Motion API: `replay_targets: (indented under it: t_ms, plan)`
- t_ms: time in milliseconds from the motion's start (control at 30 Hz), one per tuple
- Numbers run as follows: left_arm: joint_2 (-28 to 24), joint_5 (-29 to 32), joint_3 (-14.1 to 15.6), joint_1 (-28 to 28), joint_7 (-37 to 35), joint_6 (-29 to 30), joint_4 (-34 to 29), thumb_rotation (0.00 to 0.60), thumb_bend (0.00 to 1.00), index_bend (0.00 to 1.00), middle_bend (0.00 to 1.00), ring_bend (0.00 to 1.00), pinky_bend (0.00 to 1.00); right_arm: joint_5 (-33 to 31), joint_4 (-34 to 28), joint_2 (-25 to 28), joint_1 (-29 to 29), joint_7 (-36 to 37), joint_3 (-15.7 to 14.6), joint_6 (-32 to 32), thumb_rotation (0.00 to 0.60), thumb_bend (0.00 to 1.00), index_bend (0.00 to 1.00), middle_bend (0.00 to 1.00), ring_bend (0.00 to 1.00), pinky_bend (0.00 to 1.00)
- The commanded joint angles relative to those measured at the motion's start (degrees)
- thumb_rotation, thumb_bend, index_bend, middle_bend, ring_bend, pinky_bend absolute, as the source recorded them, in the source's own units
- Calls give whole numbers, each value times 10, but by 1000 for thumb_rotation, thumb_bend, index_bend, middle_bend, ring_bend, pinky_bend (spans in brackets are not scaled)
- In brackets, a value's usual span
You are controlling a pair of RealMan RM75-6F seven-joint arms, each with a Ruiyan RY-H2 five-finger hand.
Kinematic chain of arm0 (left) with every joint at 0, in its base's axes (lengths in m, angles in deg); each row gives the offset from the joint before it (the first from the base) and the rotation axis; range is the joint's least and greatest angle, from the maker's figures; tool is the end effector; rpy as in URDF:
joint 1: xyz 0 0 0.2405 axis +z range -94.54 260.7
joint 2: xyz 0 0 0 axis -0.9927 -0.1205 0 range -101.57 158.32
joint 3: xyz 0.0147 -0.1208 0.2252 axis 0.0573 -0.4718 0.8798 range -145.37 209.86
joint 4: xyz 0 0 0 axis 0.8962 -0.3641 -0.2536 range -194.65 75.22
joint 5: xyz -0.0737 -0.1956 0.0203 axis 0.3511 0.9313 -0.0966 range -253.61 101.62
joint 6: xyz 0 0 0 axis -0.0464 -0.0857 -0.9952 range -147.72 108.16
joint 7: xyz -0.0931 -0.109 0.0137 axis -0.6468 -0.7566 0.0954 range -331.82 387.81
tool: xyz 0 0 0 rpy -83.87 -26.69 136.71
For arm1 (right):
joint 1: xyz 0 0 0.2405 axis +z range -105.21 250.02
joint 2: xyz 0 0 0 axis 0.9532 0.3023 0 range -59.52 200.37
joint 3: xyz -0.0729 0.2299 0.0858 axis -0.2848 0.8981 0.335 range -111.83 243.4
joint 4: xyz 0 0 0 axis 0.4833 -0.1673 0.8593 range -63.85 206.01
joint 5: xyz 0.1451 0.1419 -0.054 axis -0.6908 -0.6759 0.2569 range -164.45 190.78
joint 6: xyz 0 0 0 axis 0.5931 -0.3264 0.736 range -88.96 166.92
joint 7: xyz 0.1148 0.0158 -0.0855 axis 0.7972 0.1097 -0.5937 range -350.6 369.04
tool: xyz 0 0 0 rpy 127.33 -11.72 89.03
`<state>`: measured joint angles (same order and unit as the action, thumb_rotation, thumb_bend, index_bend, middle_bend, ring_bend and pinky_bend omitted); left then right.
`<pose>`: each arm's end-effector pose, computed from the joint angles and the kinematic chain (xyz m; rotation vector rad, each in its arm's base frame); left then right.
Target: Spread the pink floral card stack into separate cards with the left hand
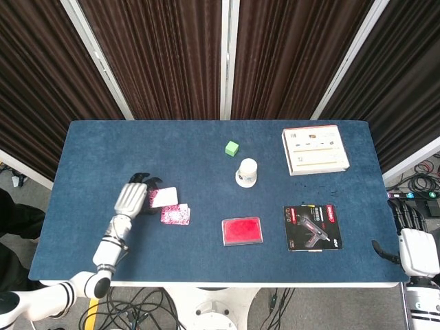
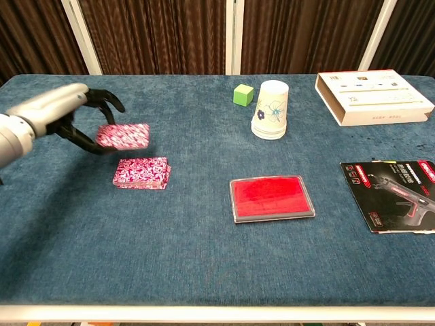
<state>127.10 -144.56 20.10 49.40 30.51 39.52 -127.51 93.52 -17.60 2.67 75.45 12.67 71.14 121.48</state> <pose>-0.2148 0.3406 -0.0341 -1.5638 -1.1714 -1.0282 -0.3359 -0.1795 0.1503 1.2508 -1.0105 0.8844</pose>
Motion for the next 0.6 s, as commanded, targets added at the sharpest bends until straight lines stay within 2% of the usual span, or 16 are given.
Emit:
replay_targets:
  t_ms: [33, 333, 600]
  plan:
    - [-10, 6, -10, 1, -18, -2, 35, 600, 261, 279, 467, 132, 110, 0, -2, 0, 0, -3, 0, 0, 600, 153, 0, 0, 0, 0]
    - [3, 13, -12, 2, -78, -32, 129, 600, 262, 279, 468, 132, 110, 2, -13, 3, 1, -15, 0, 3, 600, 153, 0, 0, 0, 0]
    - [41, -4, 4, 3, -135, -54, 203, 600, 261, 279, 468, 133, 110, 2, -21, 6, 0, -22, 0, 5, 600, 153, 0, 0, 0, 0]
